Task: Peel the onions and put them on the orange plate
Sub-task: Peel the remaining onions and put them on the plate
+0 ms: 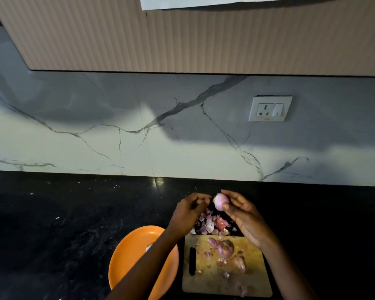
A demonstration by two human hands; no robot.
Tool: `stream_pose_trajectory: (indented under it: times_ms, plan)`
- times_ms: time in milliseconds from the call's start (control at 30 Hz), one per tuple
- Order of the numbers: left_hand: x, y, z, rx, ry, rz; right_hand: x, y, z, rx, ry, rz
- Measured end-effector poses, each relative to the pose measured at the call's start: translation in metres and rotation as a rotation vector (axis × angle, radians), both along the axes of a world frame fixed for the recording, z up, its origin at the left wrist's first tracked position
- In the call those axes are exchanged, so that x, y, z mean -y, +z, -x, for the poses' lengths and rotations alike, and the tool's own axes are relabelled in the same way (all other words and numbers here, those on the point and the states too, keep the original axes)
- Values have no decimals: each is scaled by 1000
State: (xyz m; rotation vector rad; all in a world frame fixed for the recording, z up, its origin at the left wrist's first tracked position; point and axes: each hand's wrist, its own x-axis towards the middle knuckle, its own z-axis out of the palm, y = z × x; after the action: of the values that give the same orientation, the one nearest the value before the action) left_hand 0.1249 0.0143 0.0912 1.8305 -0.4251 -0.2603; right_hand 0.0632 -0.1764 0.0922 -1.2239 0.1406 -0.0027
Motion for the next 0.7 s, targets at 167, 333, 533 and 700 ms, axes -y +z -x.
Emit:
stream_pose_trajectory:
  times_ms: [167,333,533,700]
  plan:
    - [7,4,4,-175,25,200,-3,0,0,22,18,56]
    - [6,5,5,-251,35,302,-2,-1,2,7,63,82]
    - [3,6,7,-199,40,225,-6,-5,2,13,17,107]
    - [1,2,9,-166,62,191,-10,-2,3,15,26,184]
